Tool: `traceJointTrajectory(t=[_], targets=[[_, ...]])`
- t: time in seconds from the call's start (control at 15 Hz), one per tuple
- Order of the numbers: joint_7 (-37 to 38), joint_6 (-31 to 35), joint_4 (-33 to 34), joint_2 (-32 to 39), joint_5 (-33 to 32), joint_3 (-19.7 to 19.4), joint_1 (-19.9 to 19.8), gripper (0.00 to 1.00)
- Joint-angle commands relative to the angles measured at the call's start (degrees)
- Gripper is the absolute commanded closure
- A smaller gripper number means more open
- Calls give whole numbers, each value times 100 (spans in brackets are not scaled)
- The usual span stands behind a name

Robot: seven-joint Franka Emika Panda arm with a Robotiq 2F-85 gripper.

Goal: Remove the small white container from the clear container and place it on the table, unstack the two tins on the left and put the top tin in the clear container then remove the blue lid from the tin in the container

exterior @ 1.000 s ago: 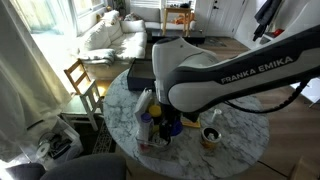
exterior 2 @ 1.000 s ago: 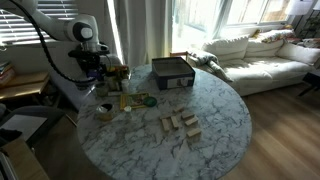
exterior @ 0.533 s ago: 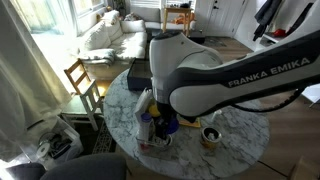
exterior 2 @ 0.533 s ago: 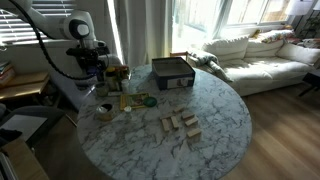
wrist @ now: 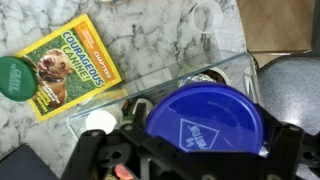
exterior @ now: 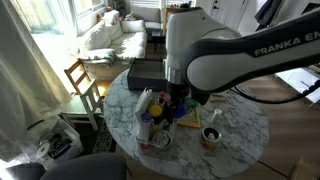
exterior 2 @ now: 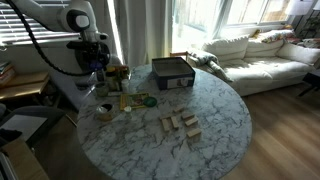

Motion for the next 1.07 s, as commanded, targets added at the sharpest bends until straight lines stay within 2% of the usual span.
traceJointTrajectory(t=[0.0,0.47,1.0], targets=[[-379,-236,-591,-782,255,-111,-331,0],[-1343,-320,-1276,-1849,969,-505,-866,0],[-1965,-380,-2047,-2932,1134,-994,-1011,0]])
